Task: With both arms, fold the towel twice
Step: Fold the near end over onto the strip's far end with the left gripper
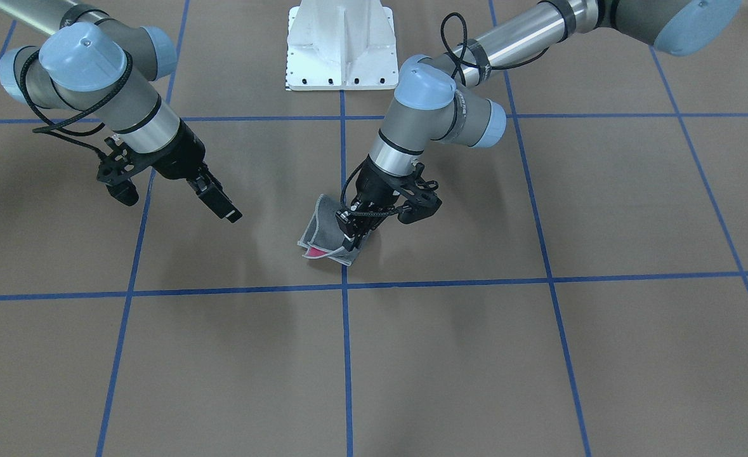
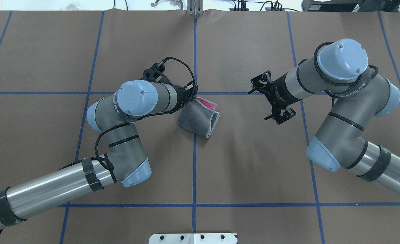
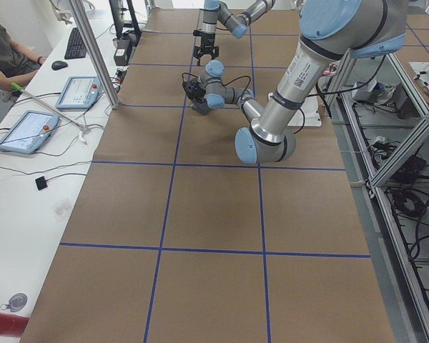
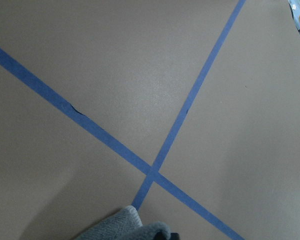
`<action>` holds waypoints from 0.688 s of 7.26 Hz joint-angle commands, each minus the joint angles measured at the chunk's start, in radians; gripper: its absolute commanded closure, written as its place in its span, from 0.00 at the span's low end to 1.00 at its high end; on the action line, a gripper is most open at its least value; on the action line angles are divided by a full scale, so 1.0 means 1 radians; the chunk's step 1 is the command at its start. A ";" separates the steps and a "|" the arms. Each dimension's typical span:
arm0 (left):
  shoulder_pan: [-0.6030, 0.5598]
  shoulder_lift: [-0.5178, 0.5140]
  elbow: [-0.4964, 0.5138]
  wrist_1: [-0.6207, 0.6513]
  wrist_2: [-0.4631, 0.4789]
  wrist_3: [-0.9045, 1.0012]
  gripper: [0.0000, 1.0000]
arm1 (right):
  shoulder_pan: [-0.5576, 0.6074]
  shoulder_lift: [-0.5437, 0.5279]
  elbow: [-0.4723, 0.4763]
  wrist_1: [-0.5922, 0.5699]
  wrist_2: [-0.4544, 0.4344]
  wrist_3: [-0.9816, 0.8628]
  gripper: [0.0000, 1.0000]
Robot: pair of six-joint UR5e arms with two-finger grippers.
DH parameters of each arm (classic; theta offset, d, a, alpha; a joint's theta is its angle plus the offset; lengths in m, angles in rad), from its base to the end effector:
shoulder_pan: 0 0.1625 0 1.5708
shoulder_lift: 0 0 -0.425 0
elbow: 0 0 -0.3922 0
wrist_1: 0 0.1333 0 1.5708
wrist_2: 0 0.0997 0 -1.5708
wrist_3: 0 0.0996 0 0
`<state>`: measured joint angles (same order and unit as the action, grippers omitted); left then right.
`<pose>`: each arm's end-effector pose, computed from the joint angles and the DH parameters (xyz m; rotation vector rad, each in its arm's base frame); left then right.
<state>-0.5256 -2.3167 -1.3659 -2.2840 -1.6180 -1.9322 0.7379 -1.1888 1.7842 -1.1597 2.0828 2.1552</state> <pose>0.5844 -0.4876 0.2089 0.0638 1.2874 -0.7353 -0.3944 -0.4728 0.2991 -0.4061 -1.0562 0.9287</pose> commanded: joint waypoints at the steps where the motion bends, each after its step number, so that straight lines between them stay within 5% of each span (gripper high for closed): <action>1: 0.001 -0.001 0.010 0.000 0.001 0.005 0.00 | 0.000 0.002 0.003 0.000 -0.001 0.000 0.00; 5: 0.013 0.000 -0.004 0.000 0.000 -0.001 0.00 | 0.001 0.005 0.006 -0.002 0.000 0.000 0.00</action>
<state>-0.5191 -2.3185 -1.3706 -2.2841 -1.6183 -1.9313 0.7392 -1.1849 1.7889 -1.1612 2.0826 2.1553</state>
